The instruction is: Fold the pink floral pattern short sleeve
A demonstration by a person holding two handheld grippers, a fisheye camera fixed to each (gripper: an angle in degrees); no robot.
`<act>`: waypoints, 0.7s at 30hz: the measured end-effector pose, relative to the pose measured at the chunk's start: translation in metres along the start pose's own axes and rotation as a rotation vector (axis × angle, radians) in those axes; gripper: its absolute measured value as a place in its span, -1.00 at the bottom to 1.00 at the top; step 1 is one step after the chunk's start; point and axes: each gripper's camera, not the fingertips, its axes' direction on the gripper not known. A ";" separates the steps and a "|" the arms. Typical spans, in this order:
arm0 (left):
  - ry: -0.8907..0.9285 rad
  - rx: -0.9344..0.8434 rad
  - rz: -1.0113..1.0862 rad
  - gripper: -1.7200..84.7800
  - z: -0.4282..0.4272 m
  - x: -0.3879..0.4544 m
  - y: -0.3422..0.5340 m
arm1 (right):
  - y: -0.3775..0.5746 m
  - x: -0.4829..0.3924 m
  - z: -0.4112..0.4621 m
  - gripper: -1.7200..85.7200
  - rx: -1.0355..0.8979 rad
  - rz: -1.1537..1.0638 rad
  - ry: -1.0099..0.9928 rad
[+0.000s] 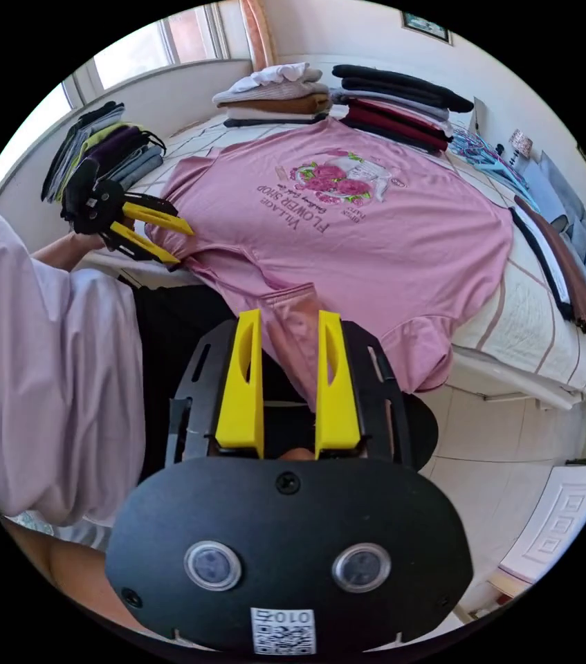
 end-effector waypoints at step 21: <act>0.051 0.081 0.264 -0.87 -0.004 -0.020 0.002 | 0.070 -0.032 0.042 -0.90 0.051 -0.080 0.121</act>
